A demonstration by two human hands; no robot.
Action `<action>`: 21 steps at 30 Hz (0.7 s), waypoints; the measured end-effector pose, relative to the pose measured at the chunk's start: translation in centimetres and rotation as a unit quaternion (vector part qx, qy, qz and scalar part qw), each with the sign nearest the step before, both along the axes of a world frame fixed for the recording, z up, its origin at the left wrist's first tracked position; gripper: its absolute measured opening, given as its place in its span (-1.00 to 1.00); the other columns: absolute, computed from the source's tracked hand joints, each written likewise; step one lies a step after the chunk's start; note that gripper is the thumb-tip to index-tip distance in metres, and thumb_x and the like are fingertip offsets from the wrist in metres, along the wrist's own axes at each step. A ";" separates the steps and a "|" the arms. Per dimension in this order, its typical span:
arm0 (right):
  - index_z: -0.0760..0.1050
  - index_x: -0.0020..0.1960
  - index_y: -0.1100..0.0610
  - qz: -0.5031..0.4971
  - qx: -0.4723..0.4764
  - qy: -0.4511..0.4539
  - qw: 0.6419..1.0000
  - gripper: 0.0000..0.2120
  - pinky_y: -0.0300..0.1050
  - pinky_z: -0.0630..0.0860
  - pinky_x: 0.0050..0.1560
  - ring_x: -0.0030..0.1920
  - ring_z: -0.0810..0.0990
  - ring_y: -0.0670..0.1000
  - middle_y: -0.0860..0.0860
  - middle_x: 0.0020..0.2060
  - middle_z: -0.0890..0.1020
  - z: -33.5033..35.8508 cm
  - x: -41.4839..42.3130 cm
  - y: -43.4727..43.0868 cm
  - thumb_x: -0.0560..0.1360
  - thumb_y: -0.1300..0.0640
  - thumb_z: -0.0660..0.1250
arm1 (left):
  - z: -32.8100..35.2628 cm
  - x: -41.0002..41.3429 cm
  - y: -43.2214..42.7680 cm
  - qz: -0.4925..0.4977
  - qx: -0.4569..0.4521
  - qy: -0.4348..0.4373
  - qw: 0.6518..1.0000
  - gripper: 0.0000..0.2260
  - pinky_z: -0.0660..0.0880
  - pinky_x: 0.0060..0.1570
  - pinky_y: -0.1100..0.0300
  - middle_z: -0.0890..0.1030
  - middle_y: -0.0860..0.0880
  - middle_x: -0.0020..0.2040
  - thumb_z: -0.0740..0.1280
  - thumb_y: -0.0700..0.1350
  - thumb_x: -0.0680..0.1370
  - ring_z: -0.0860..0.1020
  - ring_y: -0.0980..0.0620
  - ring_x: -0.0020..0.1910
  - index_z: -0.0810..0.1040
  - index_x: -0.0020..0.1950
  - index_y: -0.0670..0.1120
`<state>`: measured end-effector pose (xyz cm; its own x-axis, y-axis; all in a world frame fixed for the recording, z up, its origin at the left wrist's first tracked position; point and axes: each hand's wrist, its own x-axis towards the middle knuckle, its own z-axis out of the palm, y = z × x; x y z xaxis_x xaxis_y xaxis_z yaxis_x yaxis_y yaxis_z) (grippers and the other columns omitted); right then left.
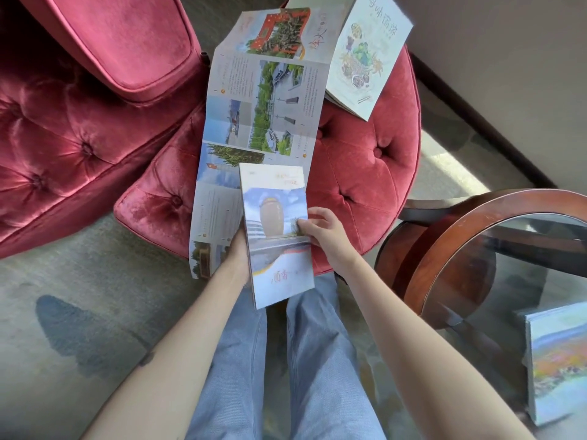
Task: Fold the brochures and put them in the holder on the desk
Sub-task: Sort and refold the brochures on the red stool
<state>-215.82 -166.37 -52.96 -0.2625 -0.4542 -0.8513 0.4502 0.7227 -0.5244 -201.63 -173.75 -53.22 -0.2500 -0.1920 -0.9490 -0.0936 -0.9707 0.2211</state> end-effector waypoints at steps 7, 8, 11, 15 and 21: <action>0.47 0.03 0.22 -0.050 0.005 0.084 0.995 -0.83 -0.09 0.46 -0.09 -0.21 0.52 0.03 0.10 -0.26 0.54 0.2 -2.7 0.4 0.45 0.33 0.36 | 0.3 -1.1 1.3 -0.054 -0.083 -0.113 0.989 -0.74 0.58 -0.08 0.08 0.69 -0.08 -0.07 0.17 0.03 0.59 0.66 -0.09 -0.06 0.63 -0.09 0.00; 0.48 0.01 0.21 -0.052 0.005 0.093 0.994 -0.84 -0.09 0.45 -0.11 -0.20 0.51 0.03 0.07 -0.27 0.53 0.3 -3.1 0.5 0.45 0.32 0.36 | 0.5 -1.3 1.4 -0.082 -0.125 -0.136 0.979 -0.84 0.53 0.03 0.01 0.65 -0.11 0.00 0.21 -0.08 0.59 0.62 -0.11 -0.01 0.58 -0.03 -0.04; 0.51 0.01 0.18 -0.051 -0.002 0.110 0.993 -0.86 -0.11 0.46 -0.16 -0.20 0.51 0.02 0.04 -0.27 0.54 0.7 -4.2 1.0 0.46 0.28 0.36 | 1.3 -2.5 1.6 -0.123 -0.192 -0.157 0.961 -0.85 0.48 0.15 -0.07 0.60 -0.16 0.05 0.24 -0.25 0.56 0.56 -0.11 0.02 0.53 0.09 -0.15; 0.55 0.03 0.21 -0.076 -0.010 0.132 0.988 -0.85 0.04 0.52 -0.01 -0.14 0.55 0.07 0.15 -0.18 0.59 1.6 -6.1 2.4 0.46 0.28 0.35 | 2.7 -4.6 1.3 -0.176 -0.256 -0.187 0.932 -0.86 0.51 0.12 0.00 0.61 -0.14 0.00 0.33 -0.24 0.51 0.56 -0.10 0.02 0.55 0.06 -0.15; 0.58 0.04 0.19 -0.145 -0.022 0.149 0.978 -0.85 -0.17 0.53 -0.08 -0.17 0.60 -0.07 0.08 -0.17 0.65 4.2 -10.1 5.3 0.48 0.28 0.33 | 5.6 -9.7 2.1 -0.220 -0.310 -0.167 0.910 -0.90 0.49 -0.05 0.16 0.54 0.02 -0.19 0.36 -0.22 0.49 0.52 -0.01 -0.08 0.50 -0.02 -0.10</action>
<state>-225.91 -161.06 -48.72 -0.6188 -0.3585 -0.6990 0.4549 0.5619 -0.6909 -211.34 -171.62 -47.62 -0.1494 -0.6673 -0.7296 -0.6064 -0.5210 0.6007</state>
